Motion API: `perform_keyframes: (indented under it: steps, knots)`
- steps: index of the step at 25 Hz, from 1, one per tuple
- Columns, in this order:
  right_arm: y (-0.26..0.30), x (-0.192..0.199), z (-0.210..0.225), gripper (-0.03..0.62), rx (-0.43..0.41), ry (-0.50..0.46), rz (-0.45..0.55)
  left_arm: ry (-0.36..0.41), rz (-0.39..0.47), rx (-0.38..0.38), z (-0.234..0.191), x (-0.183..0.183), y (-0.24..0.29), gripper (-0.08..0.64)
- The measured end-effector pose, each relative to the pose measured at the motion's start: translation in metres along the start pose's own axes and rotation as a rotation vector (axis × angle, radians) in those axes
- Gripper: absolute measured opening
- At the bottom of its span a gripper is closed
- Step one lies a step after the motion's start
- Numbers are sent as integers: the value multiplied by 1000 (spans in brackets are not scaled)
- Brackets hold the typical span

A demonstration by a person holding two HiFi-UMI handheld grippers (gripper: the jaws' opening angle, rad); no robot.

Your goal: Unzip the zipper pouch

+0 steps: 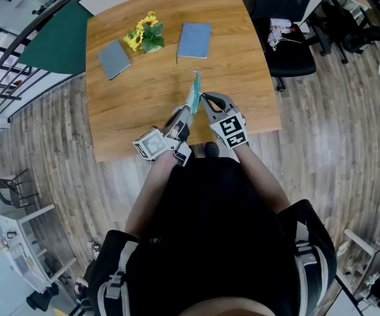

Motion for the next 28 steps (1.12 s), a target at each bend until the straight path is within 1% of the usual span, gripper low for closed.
perform_keyframes:
  steps: [4, 9, 16, 22, 25, 28]
  knots:
    - [2, 1, 1, 6, 4, 6, -11, 3, -4, -9, -5, 0, -1, 2]
    - [1, 2, 6, 8, 14, 8, -10, 1, -21, 8, 2, 2, 1, 2]
    - [1, 3, 15, 6, 12, 56, 4, -6, -25, 22, 1, 3, 4, 2]
    - [0, 4, 19, 8, 18, 69, 7, 16, -12, 26, 6, -1, 6, 2]
    - [0, 4, 24, 8, 21, 85, 11, 26, -19, 38, 6, 0, 7, 2]
    - [0, 4, 26, 8, 24, 85, 11, 27, -26, 31, 9, -1, 7, 2]
Point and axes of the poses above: the fingertips, and each gripper's own axes: y forward along the fingers, z to its right, x out of its underside, the point moved 5 cm from there along -y, backward along the fingers, and after that the axes turned 14 degrees about -z, right-handed, at the moved point
